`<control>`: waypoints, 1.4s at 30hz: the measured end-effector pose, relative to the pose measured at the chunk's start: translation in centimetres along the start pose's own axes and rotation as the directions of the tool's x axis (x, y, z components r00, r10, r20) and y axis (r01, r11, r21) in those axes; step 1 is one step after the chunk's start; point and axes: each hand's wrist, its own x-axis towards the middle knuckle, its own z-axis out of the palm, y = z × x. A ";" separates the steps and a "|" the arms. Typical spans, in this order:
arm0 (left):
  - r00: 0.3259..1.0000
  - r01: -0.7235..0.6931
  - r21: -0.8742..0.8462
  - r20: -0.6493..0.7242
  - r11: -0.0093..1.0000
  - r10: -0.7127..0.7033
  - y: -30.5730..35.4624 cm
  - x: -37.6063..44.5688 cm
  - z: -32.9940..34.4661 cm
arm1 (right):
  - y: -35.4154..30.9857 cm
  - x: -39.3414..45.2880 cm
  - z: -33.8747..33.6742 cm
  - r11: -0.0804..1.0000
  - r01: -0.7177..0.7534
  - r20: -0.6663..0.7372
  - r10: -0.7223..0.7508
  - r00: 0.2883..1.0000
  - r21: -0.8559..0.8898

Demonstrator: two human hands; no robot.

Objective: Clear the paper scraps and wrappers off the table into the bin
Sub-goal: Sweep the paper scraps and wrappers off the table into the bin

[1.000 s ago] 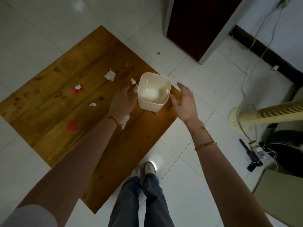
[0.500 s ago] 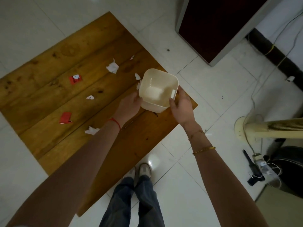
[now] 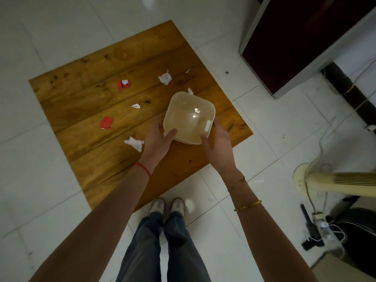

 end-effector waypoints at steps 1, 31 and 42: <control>0.999 0.022 -0.012 -0.039 1.000 -0.023 -0.6 -0.8 -0.6 | -0.4 -0.8 0.4 1.000 0.013 0.025 -0.013 1.000 0.000; 0.921 0.243 -0.240 -0.246 0.940 -0.301 -16.0 -25.8 -6.7 | 0.8 -10.1 7.8 0.855 0.479 0.319 -0.406 0.857 -0.199; 0.893 0.344 -0.222 -0.224 0.912 -0.391 -16.5 -22.3 4.0 | 4.1 1.4 9.9 0.754 0.578 0.465 -0.410 0.785 -0.311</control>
